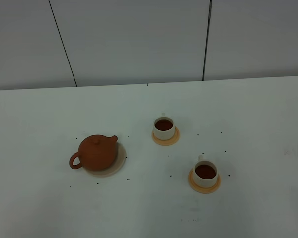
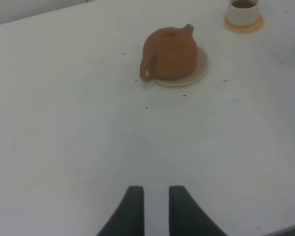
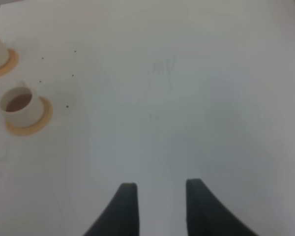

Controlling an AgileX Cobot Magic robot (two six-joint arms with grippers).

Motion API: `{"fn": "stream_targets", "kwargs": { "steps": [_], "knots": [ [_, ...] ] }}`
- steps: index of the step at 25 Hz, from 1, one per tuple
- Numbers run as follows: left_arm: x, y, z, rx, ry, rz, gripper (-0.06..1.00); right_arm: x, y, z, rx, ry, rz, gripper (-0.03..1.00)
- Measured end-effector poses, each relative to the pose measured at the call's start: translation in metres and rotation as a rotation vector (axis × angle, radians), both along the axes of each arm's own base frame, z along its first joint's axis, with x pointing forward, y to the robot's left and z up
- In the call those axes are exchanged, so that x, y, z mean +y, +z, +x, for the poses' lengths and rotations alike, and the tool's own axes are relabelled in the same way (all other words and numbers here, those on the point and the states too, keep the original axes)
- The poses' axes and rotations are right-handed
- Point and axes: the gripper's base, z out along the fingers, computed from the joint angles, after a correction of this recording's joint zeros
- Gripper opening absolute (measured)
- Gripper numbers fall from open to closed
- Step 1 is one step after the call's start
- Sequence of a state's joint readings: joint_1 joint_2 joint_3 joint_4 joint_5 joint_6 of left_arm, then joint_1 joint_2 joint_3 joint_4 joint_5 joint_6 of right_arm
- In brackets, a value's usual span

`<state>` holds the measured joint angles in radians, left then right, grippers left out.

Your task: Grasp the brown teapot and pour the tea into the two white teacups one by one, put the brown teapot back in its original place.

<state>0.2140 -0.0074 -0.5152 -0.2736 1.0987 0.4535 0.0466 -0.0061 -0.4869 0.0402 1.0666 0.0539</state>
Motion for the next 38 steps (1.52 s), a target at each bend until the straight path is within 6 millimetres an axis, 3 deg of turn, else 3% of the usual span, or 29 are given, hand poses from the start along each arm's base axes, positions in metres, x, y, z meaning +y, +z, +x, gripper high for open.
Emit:
{"fn": "stream_targets", "kwargs": {
  "steps": [38],
  "knots": [
    [0.0000,-0.0003,-0.0001,0.003,-0.001,0.007,0.20,0.0000,0.0000,0.0000,0.000,0.000,0.000,0.24]
  ]
}}
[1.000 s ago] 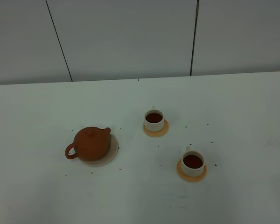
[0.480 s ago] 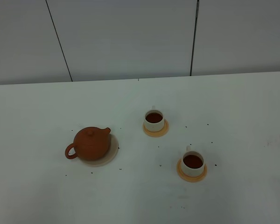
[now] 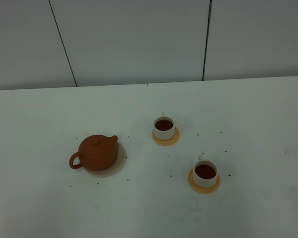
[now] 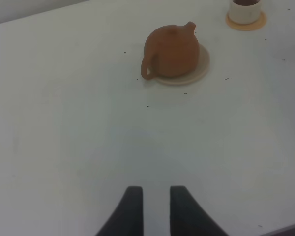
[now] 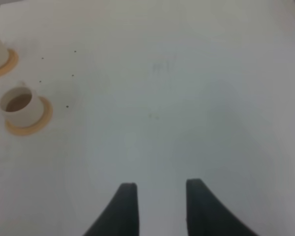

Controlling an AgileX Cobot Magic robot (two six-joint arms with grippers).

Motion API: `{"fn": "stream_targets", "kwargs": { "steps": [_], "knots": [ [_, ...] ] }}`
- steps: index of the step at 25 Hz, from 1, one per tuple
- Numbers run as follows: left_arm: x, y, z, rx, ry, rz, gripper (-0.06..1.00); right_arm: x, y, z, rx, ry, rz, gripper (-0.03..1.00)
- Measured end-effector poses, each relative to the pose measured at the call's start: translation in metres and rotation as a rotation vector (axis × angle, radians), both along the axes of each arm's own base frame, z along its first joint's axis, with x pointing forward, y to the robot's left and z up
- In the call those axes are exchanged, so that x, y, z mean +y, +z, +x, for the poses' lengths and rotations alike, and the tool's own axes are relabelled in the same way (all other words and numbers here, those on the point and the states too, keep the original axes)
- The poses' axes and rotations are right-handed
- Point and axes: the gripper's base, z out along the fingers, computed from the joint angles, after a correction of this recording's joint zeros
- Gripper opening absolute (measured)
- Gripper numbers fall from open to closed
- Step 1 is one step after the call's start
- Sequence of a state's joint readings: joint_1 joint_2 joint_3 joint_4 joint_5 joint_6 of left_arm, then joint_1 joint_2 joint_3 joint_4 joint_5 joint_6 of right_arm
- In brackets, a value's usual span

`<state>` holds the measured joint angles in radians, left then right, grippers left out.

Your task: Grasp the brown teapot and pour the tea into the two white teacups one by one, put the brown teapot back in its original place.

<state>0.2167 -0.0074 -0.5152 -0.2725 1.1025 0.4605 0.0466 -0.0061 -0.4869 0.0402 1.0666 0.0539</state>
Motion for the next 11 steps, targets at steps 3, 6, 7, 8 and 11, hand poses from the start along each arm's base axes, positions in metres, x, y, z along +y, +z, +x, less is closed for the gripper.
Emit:
{"fn": "stream_targets", "kwargs": {
  "steps": [3,6,7,8,11],
  "knots": [
    [0.0000,0.0000,0.0000,0.000,0.000,0.000,0.20,0.0000,0.0000,0.0000,0.000,0.000,0.000,0.24],
    [0.0000,0.0000,0.0000,0.000,0.000,0.000,0.21,0.0000,0.0000,0.0000,0.000,0.000,0.000,0.24],
    [0.0000,0.0000,0.0000,0.000,0.000,0.000,0.21,0.0000,0.0000,0.0000,0.000,0.000,0.000,0.24],
    [0.0000,0.0000,0.0000,0.000,0.000,0.000,0.21,0.0000,0.0000,0.0000,0.000,0.000,0.000,0.24],
    [0.0000,0.0000,0.0000,0.000,0.000,0.000,0.21,0.0000,0.0000,0.0000,0.000,0.000,0.000,0.24]
  ]
}}
